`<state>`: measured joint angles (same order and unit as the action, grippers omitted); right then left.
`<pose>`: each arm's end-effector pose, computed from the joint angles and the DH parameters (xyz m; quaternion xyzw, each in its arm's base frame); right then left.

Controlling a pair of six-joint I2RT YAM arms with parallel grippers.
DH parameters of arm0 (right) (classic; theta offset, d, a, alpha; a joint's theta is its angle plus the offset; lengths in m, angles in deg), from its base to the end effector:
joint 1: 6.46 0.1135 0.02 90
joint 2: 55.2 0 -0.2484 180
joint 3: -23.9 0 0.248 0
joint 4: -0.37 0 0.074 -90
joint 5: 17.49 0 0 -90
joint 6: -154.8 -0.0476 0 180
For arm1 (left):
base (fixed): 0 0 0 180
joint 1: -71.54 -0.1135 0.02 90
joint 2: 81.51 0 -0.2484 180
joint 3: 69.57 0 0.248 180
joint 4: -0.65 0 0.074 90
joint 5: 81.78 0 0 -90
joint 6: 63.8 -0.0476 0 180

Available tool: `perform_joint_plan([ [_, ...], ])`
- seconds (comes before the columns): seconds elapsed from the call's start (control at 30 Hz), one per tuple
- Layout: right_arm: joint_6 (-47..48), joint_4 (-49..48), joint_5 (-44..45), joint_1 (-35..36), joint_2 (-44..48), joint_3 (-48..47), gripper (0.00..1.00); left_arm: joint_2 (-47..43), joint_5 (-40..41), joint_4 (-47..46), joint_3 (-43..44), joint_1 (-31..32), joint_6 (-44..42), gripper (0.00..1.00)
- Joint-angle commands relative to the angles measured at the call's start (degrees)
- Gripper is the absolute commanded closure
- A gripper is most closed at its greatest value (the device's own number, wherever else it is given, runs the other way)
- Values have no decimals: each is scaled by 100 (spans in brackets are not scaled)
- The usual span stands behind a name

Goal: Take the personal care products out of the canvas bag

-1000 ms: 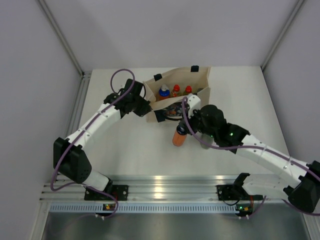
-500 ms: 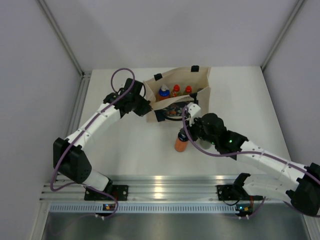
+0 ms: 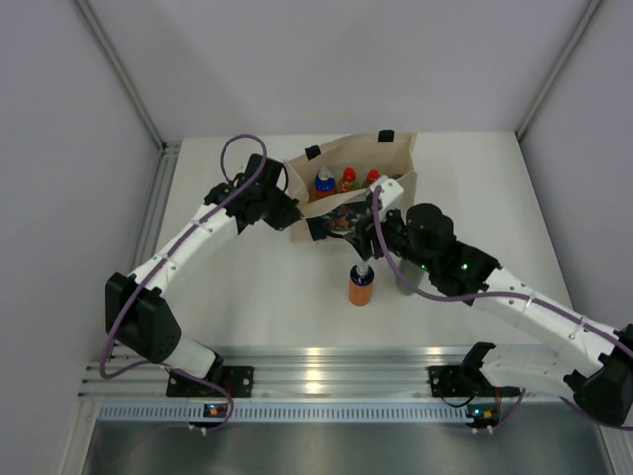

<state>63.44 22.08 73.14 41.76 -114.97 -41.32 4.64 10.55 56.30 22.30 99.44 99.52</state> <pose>0.1727 0.1925 0.3176 -0.3151 0.7353 0.2476 0.5465 0.2911 -0.1519 0.2930 -0.3691 0.8638 -0.2526 0.2321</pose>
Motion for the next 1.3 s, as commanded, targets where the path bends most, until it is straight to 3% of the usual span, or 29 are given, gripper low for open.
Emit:
perform_joint_plan([
  [0.0,-310,133,342,-49,-428,-905,50,95,-777,107,176,84,16,100],
  [0.27,-777,2119,1078,-287,-2799,-3907,50,16,-778,107,88,84,139,100],
  [0.37,-699,2709,871,-471,-3574,-4701,52,25,-786,107,124,84,121,100],
  [0.73,364,2710,325,-1034,-4965,-6065,53,-11,-813,115,132,49,51,100],
  [1.27,638,2710,-256,-1272,-6239,-7288,55,16,-901,115,212,5,-72,100],
])
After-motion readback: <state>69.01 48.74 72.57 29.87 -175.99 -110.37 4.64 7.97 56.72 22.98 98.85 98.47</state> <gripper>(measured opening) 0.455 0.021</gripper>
